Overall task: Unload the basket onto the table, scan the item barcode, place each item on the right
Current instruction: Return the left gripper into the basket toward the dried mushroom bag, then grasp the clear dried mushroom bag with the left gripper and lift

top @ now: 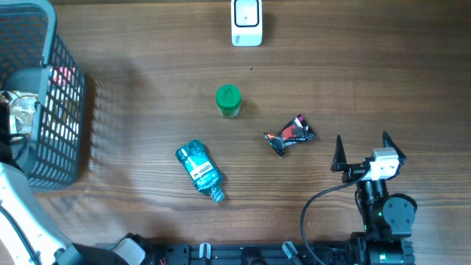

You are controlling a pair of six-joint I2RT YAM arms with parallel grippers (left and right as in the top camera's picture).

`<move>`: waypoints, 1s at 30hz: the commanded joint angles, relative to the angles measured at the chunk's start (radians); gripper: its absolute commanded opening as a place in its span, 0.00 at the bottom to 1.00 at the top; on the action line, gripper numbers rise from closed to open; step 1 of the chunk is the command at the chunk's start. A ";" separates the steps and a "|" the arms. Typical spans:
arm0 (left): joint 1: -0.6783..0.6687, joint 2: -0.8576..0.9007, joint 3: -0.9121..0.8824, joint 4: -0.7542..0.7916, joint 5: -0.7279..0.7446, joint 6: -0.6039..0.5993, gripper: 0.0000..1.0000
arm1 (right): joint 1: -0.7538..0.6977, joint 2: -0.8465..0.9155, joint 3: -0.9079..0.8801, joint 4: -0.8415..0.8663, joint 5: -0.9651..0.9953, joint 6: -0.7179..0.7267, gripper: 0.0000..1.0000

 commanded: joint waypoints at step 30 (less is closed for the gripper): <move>-0.123 0.521 -0.006 0.243 -0.043 -0.093 1.00 | 0.007 -0.004 -0.001 0.002 0.006 -0.009 1.00</move>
